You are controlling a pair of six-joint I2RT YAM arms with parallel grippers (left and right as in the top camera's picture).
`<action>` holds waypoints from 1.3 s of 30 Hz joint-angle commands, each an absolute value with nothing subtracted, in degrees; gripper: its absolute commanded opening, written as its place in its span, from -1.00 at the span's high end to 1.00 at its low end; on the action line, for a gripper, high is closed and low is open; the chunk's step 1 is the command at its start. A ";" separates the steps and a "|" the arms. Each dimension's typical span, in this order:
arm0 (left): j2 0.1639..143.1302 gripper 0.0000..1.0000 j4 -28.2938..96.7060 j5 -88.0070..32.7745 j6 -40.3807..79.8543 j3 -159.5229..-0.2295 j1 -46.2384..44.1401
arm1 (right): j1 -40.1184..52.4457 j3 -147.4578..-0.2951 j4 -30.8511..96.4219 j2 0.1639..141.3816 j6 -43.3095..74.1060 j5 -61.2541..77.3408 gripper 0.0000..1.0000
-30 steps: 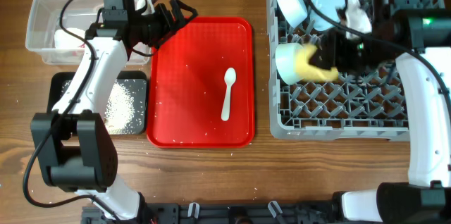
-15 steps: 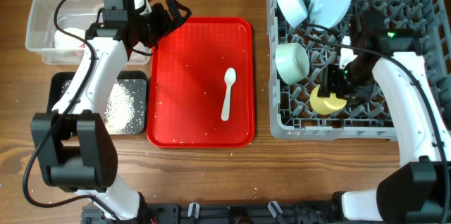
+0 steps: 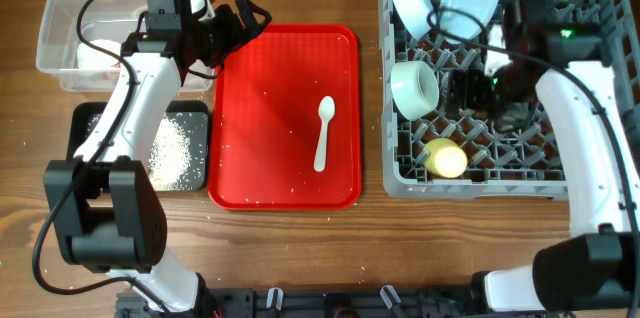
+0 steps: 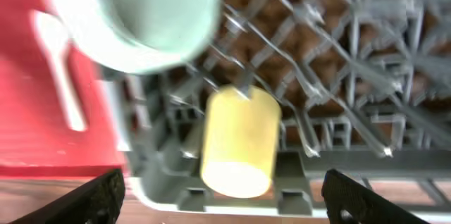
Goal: Sort waste into correct bins and load items into the dishwasher rack
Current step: 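Place the yellow cup into the rack with the right gripper, then grasp the white spoon with right gripper, place it in the rack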
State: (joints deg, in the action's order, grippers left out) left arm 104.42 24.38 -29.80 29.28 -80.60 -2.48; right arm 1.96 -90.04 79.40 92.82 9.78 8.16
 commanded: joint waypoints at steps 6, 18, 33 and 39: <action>103.07 -1.00 30.59 -9.65 28.75 -80.86 -1.74 | 24.56 -90.61 63.96 95.02 22.52 7.64 -0.36; 103.07 -1.00 34.37 -3.11 28.77 -80.86 2.26 | 34.54 -88.14 48.29 121.19 35.22 5.23 0.10; 103.07 -1.00 34.37 -3.11 28.77 -80.86 2.26 | 34.59 -88.12 44.84 126.74 39.48 7.62 0.52; 103.07 -1.00 34.37 -3.11 28.77 -80.86 2.26 | 34.59 -88.84 45.50 126.76 39.44 8.69 0.91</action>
State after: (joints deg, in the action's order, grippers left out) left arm 104.36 34.37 -4.32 29.26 -80.62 2.04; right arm 34.41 -88.55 44.88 123.48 39.03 7.66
